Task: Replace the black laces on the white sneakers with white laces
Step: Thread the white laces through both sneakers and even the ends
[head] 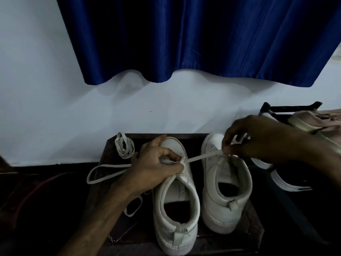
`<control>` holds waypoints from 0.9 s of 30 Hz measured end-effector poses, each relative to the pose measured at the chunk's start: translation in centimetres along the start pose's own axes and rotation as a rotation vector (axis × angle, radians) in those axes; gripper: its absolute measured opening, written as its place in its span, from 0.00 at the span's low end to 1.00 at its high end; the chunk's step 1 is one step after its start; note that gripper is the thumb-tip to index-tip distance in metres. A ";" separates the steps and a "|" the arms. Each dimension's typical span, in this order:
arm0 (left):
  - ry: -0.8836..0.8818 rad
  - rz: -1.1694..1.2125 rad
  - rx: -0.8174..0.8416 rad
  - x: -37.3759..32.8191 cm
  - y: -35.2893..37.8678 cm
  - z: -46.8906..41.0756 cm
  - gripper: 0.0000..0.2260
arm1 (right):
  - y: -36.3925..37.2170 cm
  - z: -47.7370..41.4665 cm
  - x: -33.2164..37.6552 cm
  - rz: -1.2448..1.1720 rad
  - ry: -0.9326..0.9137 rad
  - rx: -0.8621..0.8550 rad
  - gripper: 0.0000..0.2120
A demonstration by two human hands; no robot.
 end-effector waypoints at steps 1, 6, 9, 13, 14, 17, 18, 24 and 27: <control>0.001 -0.001 -0.005 0.0 0.0 0.0 0.15 | 0.7 -0.5 0.2 0.024 0.003 0.016 0.04; 0.008 -0.007 -0.008 -0.3 0.0 0.0 0.17 | 6.1 -3.4 2.1 0.032 -0.056 -0.091 0.08; 0.017 -0.004 -0.005 -0.4 0.0 0.0 0.15 | 7.1 -3.7 2.1 0.061 -0.096 -0.174 0.11; 0.007 -0.025 -0.009 -0.4 0.1 0.1 0.17 | 2.2 -1.5 0.5 -0.008 -0.018 -0.112 0.06; 0.001 -0.029 -0.003 -0.4 0.1 0.1 0.17 | 0.6 -0.7 -0.1 0.006 0.013 -0.108 0.05; -0.007 -0.029 0.006 -0.3 0.0 0.3 0.14 | -1.3 -0.1 -0.2 0.094 0.062 -0.067 0.08; -0.009 -0.017 0.008 -0.3 -0.1 0.4 0.12 | -0.5 -0.6 0.4 0.117 0.052 -0.064 0.10; 0.008 0.016 -0.013 -0.2 -0.2 0.0 0.16 | 5.7 -4.3 3.5 0.165 -0.042 -0.068 0.08; 0.009 0.008 0.004 -0.4 -0.2 0.2 0.09 | 5.0 -4.0 2.7 0.197 -0.052 -0.073 0.05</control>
Point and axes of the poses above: each hand's wrist, its own z-axis away from the middle knuckle, its own y-axis out of the palm, x = y × z, the point moved 3 cm from there along -z, towards the middle knuckle, and after that the axes turned 14 degrees about -y, right-handed, at the moved point
